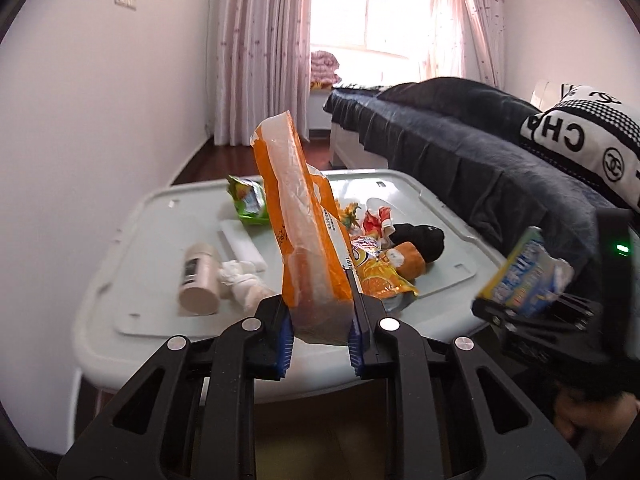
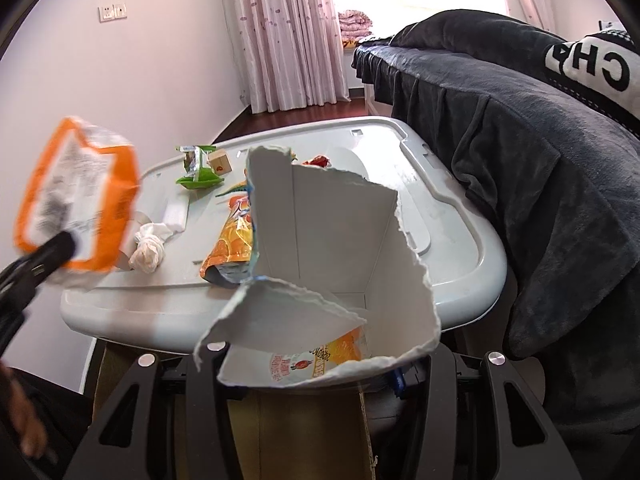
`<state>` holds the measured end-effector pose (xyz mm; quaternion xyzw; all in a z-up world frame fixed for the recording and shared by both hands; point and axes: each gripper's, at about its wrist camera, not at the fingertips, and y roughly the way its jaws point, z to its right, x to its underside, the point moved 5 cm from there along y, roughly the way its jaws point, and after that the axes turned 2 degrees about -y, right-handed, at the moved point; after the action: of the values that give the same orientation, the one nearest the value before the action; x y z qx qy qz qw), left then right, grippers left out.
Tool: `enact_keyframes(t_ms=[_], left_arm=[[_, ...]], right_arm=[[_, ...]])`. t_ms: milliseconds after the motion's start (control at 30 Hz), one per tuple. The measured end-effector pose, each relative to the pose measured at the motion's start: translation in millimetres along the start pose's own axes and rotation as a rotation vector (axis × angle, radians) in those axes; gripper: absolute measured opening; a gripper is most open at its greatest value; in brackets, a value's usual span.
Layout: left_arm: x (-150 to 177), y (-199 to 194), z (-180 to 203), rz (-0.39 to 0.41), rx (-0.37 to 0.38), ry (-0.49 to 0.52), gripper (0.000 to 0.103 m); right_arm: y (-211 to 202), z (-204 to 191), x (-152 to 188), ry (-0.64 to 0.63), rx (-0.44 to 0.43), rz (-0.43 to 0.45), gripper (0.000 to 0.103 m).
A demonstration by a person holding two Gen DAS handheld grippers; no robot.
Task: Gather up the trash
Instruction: 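Carry both items over the cardboard box and open both grippers to drop them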
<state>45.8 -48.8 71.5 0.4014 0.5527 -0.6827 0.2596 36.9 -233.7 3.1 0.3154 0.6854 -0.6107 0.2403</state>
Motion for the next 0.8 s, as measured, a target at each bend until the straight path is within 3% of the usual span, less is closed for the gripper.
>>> enact_keyframes(t_ms=[233, 433, 567, 800], left_arm=[[31.6, -48.4, -3.9, -0.035, -0.013, 0.013, 0.021], [79.2, -68.8, -5.5, -0.148, 0.004, 0.02, 0.021], [99.9, -72.1, -12.8, -0.202, -0.015, 0.019, 0.021], [122.5, -42.0, -30.2, -0.325, -0.035, -0.061, 0.021]], right_arm=[[-16.0, -11.0, 5.2, -0.043, -0.006, 0.041, 0.048], [-43.9, -38.0, 29.9, -0.1, -0.033, 0.052, 0.048], [-51.9, -56.2, 55.9, -0.112, -0.086, -0.002, 0.048], [-40.4, -67.6, 72.6, -0.161, -0.073, -0.057, 0.048]])
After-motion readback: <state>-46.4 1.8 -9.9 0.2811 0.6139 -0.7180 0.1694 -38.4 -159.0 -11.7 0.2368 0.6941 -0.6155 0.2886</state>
